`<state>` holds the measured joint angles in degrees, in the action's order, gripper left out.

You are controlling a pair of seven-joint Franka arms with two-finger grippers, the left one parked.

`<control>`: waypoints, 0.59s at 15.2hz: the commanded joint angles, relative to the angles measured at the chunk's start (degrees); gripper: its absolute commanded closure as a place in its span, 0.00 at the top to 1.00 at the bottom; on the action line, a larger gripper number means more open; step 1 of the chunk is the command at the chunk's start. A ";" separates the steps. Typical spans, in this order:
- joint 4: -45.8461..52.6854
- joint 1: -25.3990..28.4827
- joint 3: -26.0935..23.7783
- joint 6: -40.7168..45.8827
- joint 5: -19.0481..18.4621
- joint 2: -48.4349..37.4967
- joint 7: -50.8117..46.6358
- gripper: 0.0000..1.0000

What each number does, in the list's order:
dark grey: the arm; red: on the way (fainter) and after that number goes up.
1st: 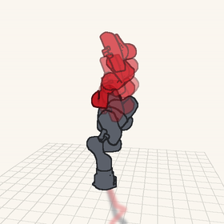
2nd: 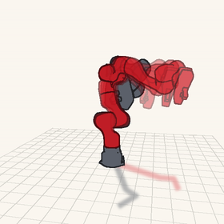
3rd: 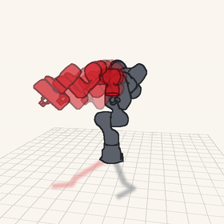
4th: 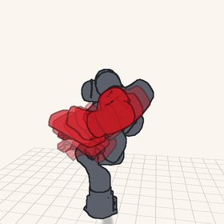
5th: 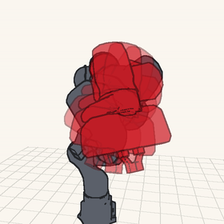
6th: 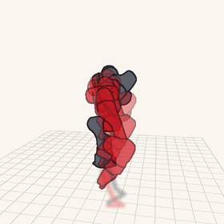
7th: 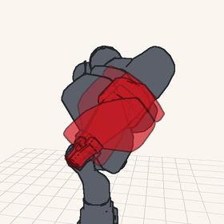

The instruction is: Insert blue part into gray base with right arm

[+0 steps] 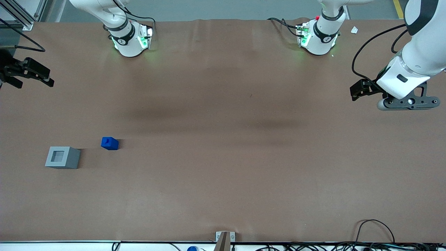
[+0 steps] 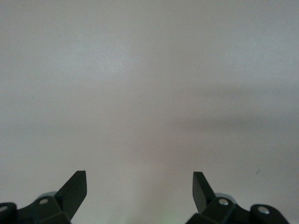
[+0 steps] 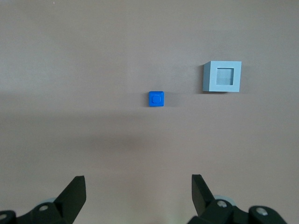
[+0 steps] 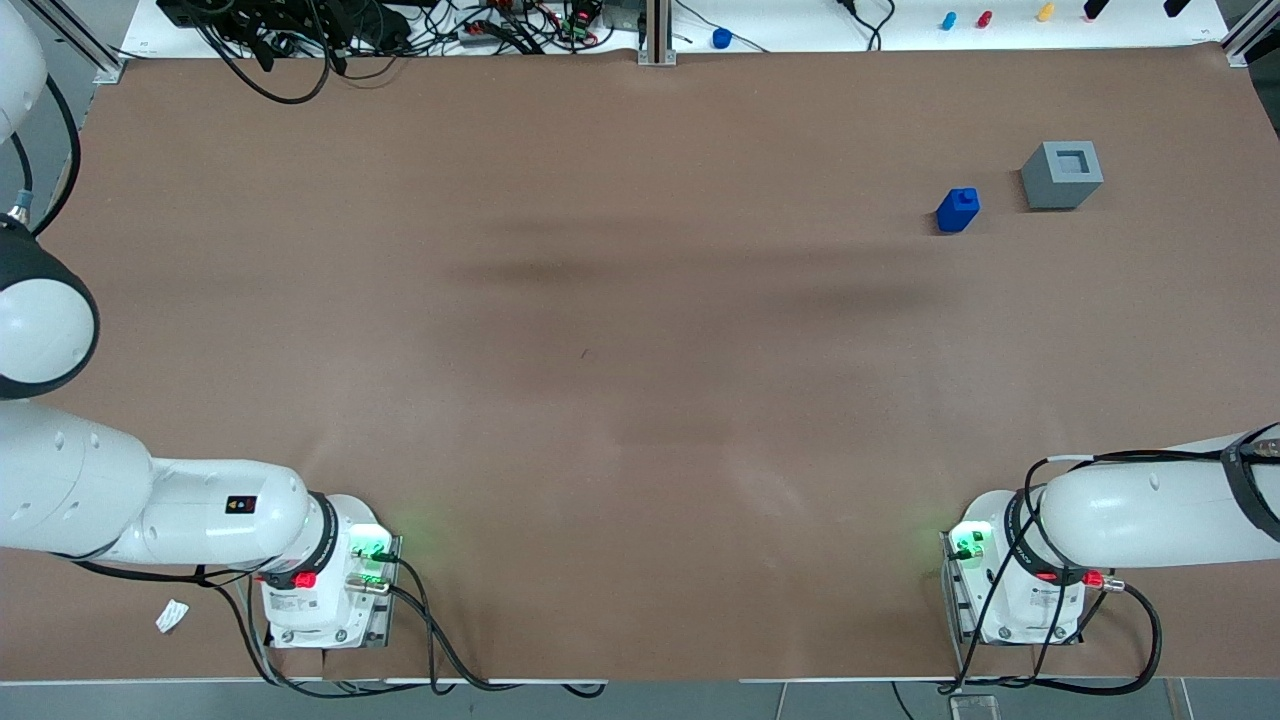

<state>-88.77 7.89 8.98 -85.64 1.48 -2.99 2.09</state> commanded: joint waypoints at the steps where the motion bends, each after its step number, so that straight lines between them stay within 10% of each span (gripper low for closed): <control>1: 0.08 -0.24 -0.19 0.21 0.01 -0.43 0.46 1.00; 9: 1.32 -1.47 -0.01 -0.92 -0.17 3.42 0.20 1.00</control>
<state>-88.38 7.79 9.19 -85.85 1.25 -2.22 2.08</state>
